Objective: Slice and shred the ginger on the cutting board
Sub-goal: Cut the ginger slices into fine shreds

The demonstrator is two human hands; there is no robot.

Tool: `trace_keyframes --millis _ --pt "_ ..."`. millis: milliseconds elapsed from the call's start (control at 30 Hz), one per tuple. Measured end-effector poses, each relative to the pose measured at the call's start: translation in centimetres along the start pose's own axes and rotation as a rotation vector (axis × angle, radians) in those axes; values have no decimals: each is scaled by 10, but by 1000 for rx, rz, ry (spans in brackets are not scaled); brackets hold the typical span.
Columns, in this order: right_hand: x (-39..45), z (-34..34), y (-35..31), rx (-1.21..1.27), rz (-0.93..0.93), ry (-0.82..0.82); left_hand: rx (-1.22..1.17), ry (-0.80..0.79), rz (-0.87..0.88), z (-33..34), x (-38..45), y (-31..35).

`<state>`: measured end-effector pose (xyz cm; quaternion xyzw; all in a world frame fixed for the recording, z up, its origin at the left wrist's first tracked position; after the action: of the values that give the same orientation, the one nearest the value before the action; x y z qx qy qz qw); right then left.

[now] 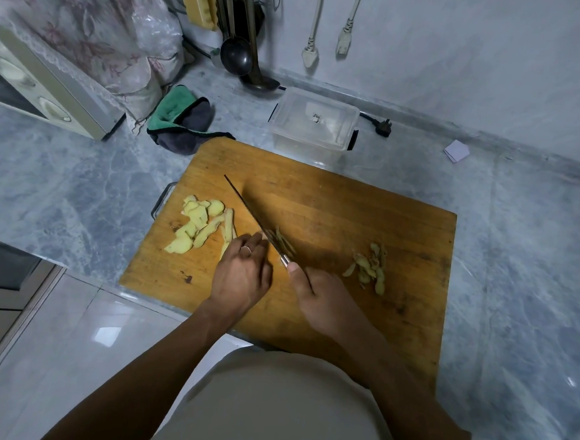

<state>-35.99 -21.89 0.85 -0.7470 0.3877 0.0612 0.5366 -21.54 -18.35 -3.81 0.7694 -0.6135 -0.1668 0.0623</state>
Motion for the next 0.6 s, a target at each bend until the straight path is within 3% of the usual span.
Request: trace_keyframes --millis 133,267,367,467,533,600 --pt "-4 -8 2 91 -11 -18 -138 27 34 -1 -4 -3" --pt "-10 -23 7 -2 1 -24 -457 95 57 -14 -6 -8" --pt "-17 -36 7 -158 -18 -6 -667 308 -80 -40 -15 -21" --pt "-21 -44 11 -360 -17 12 -643 533 -92 -75 -27 -23" --pt "-23 -44 11 -498 -23 -12 -517 429 42 -89 -17 -12" --pt "-26 -42 8 -567 -32 -48 -391 140 168 -83 3 1"
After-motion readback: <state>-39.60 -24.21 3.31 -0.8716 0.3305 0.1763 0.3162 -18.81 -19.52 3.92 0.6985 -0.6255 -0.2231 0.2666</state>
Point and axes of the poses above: each hand's wrist, its own x-axis towards the middle knuckle, its own z-axis out of the palm, y = z × x, the point moved 7 cm from there along x, towards the middle knuckle, and after that the axes turned 13 degrees about -y, right-handed, at the moved point
